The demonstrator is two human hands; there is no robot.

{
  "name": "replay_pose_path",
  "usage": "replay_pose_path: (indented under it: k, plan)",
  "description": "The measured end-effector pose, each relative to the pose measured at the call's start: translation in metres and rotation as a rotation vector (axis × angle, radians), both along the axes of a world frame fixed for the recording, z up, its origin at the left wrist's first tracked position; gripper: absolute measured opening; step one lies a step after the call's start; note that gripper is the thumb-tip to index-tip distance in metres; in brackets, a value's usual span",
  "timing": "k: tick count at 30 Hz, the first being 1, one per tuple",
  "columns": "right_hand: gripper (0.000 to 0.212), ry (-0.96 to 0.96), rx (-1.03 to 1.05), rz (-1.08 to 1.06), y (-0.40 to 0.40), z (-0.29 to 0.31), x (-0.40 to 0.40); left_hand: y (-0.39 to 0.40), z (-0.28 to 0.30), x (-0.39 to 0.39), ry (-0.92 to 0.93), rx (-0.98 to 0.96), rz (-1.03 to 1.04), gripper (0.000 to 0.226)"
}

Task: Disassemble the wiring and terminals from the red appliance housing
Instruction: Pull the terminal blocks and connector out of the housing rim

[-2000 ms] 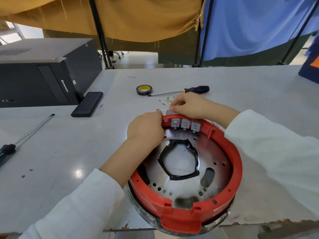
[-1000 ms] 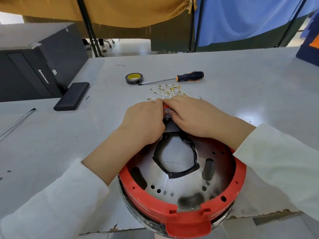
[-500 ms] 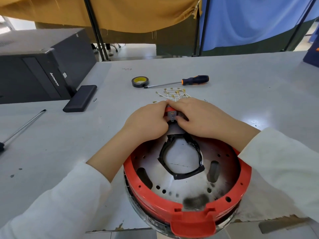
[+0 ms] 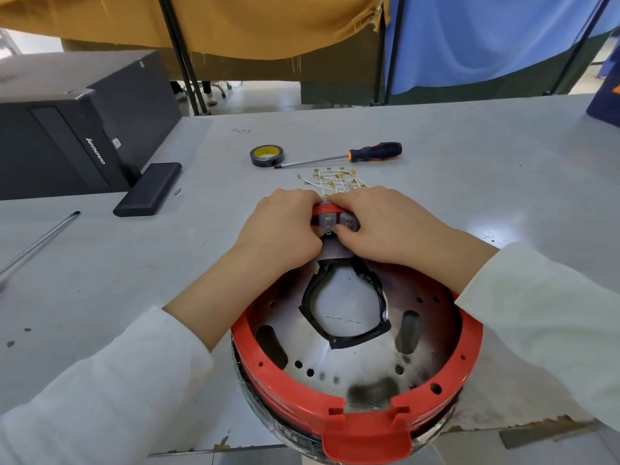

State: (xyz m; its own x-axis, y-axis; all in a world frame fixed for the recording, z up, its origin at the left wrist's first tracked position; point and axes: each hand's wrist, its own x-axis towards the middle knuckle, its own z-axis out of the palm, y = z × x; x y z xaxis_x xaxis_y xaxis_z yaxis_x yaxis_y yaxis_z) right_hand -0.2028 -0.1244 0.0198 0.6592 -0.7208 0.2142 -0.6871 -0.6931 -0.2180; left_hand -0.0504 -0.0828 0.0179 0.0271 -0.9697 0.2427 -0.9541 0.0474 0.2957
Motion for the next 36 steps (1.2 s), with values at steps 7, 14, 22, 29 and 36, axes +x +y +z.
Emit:
replay_pose_path:
  k: [7, 14, 22, 29, 36]
  plan:
    - [0.010, -0.004, -0.033, 0.009, -0.0037, -0.0039, 0.0018, -0.0008, -0.0030, -0.0018, -0.094, -0.023, 0.007, 0.027]
    - [0.021, 0.031, -0.009, 0.014, -0.0038, 0.0015, 0.0018, -0.0017, -0.0016, -0.0011, -0.052, 0.037, 0.005, 0.031]
    - [0.031, 0.019, 0.010, 0.001, -0.0010, 0.0034, 0.0020, -0.0029, -0.0007, 0.0029, 0.052, 0.046, -0.044, 0.031]
    - [0.031, 0.030, -0.015, -0.003, -0.0004, 0.0026, 0.0028, -0.0078, 0.0012, 0.0010, 0.086, 0.029, 0.010, 0.031]
    - [0.022, 0.026, -0.085, -0.004, -0.0058, -0.0032, 0.0027, -0.0085, -0.0011, -0.0020, 0.052, 0.002, 0.043, 0.027]
